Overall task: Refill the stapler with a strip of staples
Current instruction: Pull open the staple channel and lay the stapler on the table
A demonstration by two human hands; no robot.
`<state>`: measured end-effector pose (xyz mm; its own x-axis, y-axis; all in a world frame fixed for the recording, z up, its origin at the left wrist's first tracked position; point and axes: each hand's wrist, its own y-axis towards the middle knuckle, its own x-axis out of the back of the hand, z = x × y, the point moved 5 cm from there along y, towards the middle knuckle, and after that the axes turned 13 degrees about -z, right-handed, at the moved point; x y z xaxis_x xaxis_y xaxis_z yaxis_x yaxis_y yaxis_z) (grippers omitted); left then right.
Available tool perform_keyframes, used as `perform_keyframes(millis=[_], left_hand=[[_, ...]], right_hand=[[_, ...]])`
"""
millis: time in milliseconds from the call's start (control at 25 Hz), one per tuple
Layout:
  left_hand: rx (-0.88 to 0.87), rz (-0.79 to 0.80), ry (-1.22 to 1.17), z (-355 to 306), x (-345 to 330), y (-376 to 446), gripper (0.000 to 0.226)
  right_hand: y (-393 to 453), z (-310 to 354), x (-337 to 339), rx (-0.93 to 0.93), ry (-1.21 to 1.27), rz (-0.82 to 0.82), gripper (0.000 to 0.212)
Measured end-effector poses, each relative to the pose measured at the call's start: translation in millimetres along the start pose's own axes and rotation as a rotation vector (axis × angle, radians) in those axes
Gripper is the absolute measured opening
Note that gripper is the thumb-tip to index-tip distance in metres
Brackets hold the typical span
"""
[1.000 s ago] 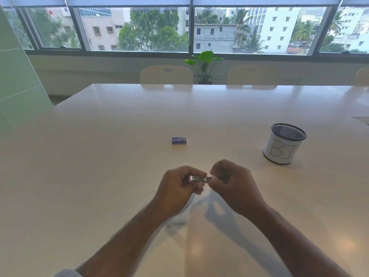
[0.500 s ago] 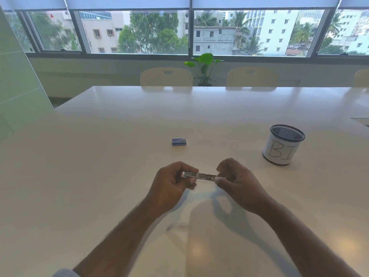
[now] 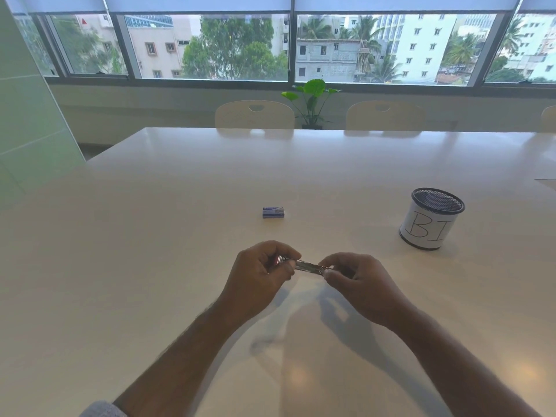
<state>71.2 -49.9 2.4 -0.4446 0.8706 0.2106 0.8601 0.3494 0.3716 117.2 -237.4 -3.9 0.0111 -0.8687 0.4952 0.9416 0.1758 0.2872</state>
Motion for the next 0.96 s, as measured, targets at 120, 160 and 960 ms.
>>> perform_keyframes(millis=[120,160,960], left_hand=[[-0.031,-0.026,0.008,1.2,0.7,0.7,0.028],[-0.047,-0.029,0.025,2.1,1.0,1.7,0.032],[-0.078,-0.058,0.153,13.3,0.0,7.6,0.016]], right_hand=[[-1.4,16.7,13.4,0.233,-0.198,-0.128,0.016],[-3.2,24.9,16.9,0.369,-0.338,-0.181,0.022],[1.9,15.3,11.0,0.386,-0.308,0.046,0.039]])
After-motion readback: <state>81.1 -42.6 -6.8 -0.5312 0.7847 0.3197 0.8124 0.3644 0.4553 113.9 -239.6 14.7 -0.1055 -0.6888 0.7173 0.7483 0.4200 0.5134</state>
